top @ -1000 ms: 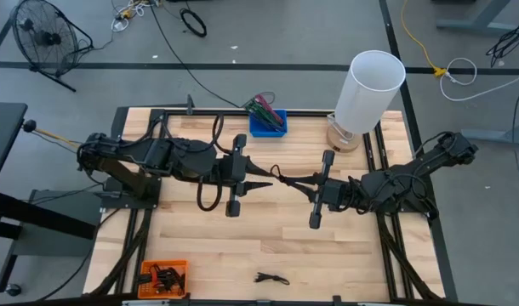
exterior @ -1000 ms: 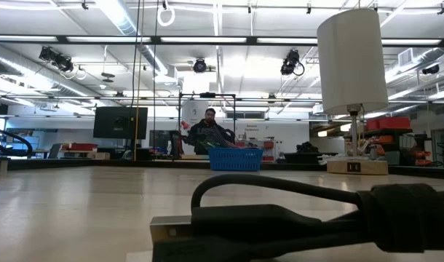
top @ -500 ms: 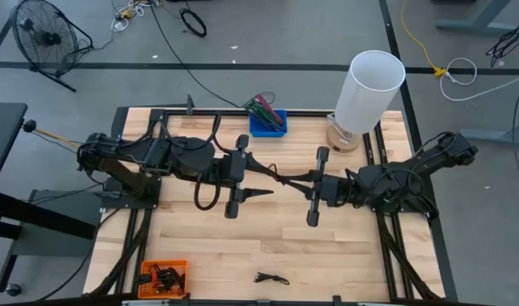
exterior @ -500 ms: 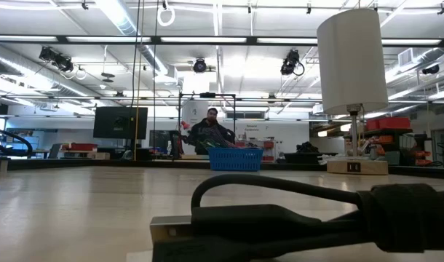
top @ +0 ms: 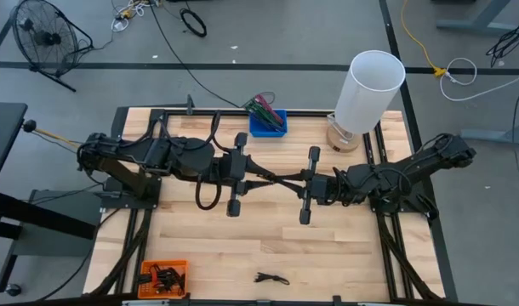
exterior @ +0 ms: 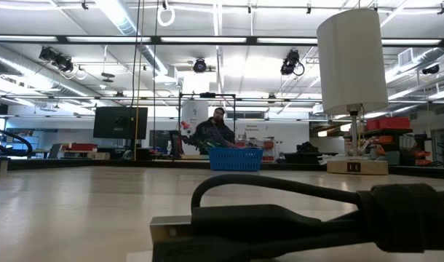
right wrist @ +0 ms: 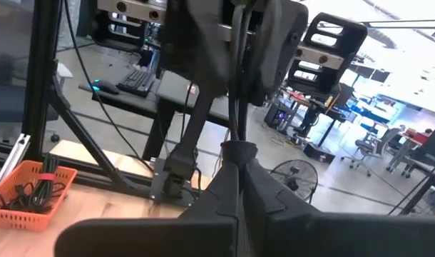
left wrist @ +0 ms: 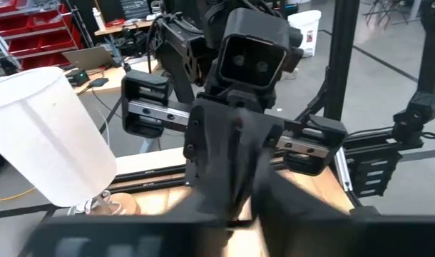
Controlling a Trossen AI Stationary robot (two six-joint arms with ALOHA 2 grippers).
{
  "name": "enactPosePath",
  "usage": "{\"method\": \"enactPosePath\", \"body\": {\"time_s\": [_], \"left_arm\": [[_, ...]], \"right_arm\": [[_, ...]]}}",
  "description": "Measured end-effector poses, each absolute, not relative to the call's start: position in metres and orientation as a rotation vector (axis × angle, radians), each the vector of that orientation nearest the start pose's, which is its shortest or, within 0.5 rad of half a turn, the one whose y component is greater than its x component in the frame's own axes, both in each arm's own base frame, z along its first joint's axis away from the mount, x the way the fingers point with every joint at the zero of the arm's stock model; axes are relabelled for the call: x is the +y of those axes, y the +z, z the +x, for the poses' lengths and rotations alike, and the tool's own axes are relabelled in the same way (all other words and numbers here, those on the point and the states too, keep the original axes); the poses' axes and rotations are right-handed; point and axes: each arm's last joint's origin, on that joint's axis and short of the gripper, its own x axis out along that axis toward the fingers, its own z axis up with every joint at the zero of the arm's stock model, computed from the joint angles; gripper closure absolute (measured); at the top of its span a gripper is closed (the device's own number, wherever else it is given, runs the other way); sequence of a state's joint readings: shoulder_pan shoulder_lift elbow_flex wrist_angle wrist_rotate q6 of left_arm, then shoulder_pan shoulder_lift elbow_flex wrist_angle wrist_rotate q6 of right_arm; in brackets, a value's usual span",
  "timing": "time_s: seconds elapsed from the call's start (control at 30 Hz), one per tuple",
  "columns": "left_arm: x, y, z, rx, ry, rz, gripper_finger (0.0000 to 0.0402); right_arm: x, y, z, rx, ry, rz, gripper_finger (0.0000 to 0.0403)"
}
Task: Pick & Place USB Port
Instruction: Put the black charger cable into the orange basket
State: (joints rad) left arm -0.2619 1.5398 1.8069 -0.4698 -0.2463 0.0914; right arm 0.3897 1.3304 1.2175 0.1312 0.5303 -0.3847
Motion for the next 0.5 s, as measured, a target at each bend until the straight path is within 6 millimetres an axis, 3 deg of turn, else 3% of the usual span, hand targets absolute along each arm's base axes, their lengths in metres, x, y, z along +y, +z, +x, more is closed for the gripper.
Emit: {"method": "enactPosePath", "body": {"time_s": [0.07, 0.5], "left_arm": [[-0.0776, 0.4706, 0.3169, 0.196, -0.024, 0.143, 0.0381], [-0.0809, 0.4636, 0.3138, 0.271, 0.006, 0.156, 0.0395]], "right_arm": [[0.1005, 0.3936, 0.2831, 0.011, -0.142, -0.376, 0.0402], [0.1008, 0.3935, 0.2829, 0.013, -0.145, -0.395, 0.0350]]}}
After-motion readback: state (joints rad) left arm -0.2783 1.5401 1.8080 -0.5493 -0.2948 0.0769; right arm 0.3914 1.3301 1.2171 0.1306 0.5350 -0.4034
